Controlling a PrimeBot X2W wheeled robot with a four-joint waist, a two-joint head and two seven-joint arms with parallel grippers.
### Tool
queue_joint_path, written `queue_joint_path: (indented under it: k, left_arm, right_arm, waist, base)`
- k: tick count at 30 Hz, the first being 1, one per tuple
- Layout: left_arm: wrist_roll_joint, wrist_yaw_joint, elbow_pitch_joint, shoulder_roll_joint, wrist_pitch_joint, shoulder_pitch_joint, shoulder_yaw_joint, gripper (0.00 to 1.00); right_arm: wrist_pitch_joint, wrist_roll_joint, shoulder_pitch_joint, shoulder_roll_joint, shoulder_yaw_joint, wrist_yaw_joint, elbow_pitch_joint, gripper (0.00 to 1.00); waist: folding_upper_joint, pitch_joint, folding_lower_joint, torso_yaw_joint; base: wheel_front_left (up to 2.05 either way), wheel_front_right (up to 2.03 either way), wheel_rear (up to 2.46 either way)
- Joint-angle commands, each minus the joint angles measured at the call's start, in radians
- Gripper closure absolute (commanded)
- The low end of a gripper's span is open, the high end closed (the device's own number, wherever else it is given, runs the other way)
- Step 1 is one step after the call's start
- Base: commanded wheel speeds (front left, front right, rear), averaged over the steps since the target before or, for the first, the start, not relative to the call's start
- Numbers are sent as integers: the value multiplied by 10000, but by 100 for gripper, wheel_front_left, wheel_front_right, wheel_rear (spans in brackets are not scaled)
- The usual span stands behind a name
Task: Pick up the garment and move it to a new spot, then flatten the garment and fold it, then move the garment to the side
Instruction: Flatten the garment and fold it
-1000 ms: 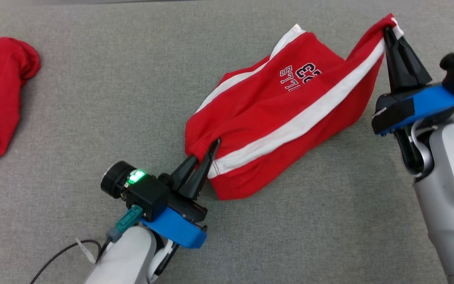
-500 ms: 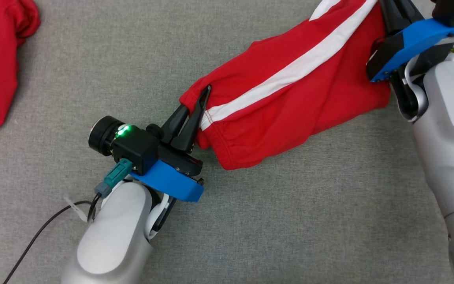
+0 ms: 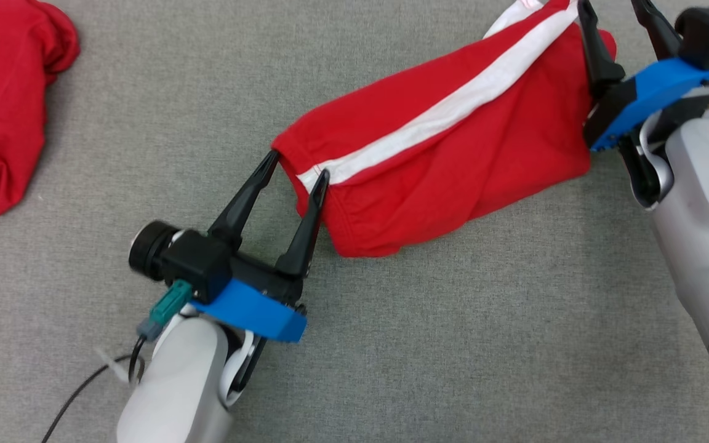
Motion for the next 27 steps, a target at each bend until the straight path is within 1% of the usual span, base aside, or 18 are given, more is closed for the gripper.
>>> queue_joint_path:
  k: [1,5,11,18,25,26,27]
  left_arm:
    - [111,-39,-77,17,-30,192,104,0]
    - [275,26,-424,38,-30,897,538,0]
    - [596,320,-1230,83,-30,1691,1496,0]
    - [782,668,-1968,-55,-30,2136,2620,0]
    - [940,894,-2316,-162,-30,2283,3128,0]
    - [938,891,-2320,-172,-30,2283,3142,0]
    - [940,888,-2321,-179,-30,2286,3144,0]
  right_arm:
    - [-62,65,212,-84,40,-3,44,0]
    - [-152,249,594,-338,103,-3,171,0]
    - [-176,472,1029,-591,198,-3,540,0]
    - [-19,688,1118,-557,528,-3,969,0]
    - [790,942,931,-428,1054,-3,1361,0]
    - [944,1027,963,-412,1116,-3,1432,52]
    - [1131,1132,1002,-385,1166,-3,1507,72]
  waist:
    - [0,-120,-1,20]
    - [0,-412,-1,117]
    - [0,-620,-1,317]
    - [0,-625,-1,471]
    - [0,-568,-1,624]
    - [0,-570,-1,644]
    - [0,-574,-1,660]
  base:
    - [0,0,0]
    - [0,0,0]
    - [0,0,0]
    - [0,0,0]
    - [0,0,0]
    - [0,0,0]
    - [0,0,0]
